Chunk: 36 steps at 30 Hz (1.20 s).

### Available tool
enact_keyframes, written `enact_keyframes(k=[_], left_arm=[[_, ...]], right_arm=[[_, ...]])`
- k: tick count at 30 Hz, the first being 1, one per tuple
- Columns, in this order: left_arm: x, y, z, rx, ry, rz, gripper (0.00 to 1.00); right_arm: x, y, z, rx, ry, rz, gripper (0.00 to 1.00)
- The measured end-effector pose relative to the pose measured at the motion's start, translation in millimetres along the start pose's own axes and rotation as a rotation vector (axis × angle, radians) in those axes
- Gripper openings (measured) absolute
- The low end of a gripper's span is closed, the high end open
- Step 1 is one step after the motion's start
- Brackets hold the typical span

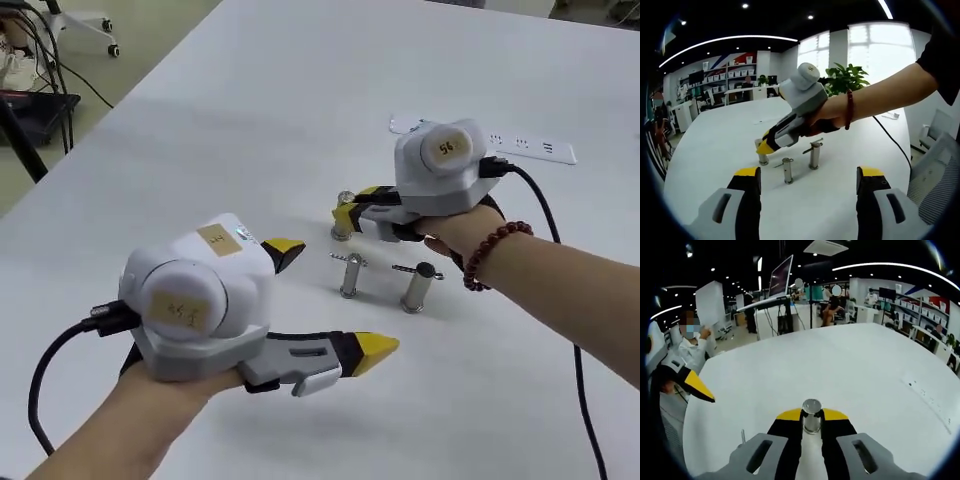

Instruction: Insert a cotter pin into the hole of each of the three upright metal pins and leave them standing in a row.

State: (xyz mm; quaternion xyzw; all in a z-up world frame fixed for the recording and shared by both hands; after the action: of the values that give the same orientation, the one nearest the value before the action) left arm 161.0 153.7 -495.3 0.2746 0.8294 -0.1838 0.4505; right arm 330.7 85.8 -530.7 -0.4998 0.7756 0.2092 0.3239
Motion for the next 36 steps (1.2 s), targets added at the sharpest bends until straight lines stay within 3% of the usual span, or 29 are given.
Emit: enact_keyframes(k=[7,20,36], left_arm=[[-0.3,-1.3,0.2,0.005,0.002,0.008,0.77],[-1.8,-4.6,-0.1,0.019,-0.001,0.016,0.79],[-5.7,-6.8,-2.2,0.045,-0.019,0.013,0.90]], right_arm=[[8.5,-1.9,-11.8,-0.002,0.016,-0.020,0.08],[32.9,-14.2,-48.7,0.009,0.032,-0.022,0.08],[67.8,-16.4,-93.3,0.040,0.057,-0.004,0.08]])
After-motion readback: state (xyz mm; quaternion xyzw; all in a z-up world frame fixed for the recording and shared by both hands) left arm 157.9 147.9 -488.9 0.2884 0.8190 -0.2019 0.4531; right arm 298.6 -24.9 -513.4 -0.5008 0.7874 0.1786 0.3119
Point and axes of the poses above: the centre of the closed fingertips' face, and the gripper's own axes: z roughly forward along the fingers, y roughly to its left, x roughly out of its underside, the point moved 8 cm from there along -z, roughly backward along the fingers, and after that the axes turned 10 degrees about y, right-handed, at the moved point
